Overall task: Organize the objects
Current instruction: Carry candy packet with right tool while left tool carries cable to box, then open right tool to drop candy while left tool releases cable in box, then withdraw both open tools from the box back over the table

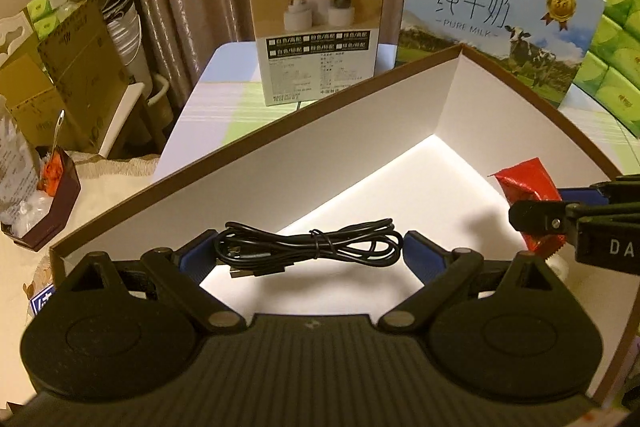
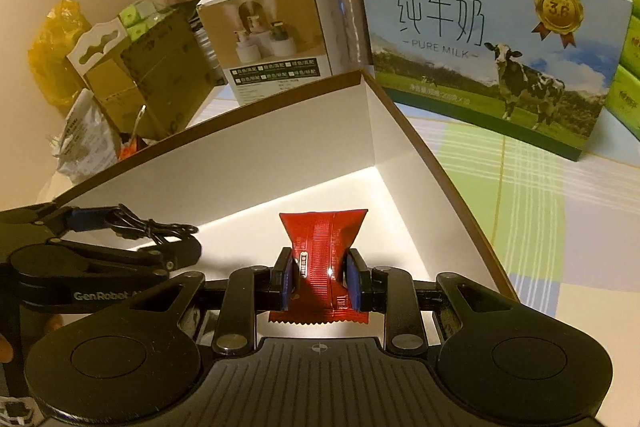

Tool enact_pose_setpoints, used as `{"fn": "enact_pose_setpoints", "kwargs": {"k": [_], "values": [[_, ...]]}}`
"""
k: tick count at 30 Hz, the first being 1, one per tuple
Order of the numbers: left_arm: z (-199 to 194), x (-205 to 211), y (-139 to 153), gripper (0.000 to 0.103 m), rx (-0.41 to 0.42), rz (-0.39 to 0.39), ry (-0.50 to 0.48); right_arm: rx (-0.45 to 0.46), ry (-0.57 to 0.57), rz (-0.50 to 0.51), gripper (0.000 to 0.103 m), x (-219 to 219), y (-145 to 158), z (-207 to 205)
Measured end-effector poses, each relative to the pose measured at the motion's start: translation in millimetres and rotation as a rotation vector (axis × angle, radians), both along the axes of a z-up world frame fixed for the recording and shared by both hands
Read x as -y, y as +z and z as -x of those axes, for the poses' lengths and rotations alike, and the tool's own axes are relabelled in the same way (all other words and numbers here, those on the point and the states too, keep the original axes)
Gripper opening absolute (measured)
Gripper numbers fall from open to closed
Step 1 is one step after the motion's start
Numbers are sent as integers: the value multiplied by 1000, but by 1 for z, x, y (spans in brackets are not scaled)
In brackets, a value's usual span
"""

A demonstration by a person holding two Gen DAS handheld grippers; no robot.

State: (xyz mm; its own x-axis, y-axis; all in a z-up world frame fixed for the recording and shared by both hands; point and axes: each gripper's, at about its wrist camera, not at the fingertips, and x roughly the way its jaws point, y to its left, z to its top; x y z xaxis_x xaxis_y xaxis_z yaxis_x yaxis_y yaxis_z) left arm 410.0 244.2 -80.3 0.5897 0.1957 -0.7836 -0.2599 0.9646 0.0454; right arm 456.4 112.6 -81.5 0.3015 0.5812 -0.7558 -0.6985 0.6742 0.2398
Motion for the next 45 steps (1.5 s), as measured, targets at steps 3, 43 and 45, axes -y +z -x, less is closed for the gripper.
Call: {"fn": "enact_pose_setpoints", "kwargs": {"k": [3, 43, 45], "values": [[-4, -2, -4, 96, -14, 14, 0, 1, 2, -1, 24, -2, -1, 0], [56, 0, 42, 99, 18, 58, 2, 79, -4, -86, 69, 50, 45, 50], [64, 2, 48, 99, 24, 70, 8, 76, -11, -88, 70, 55, 49, 57]]}}
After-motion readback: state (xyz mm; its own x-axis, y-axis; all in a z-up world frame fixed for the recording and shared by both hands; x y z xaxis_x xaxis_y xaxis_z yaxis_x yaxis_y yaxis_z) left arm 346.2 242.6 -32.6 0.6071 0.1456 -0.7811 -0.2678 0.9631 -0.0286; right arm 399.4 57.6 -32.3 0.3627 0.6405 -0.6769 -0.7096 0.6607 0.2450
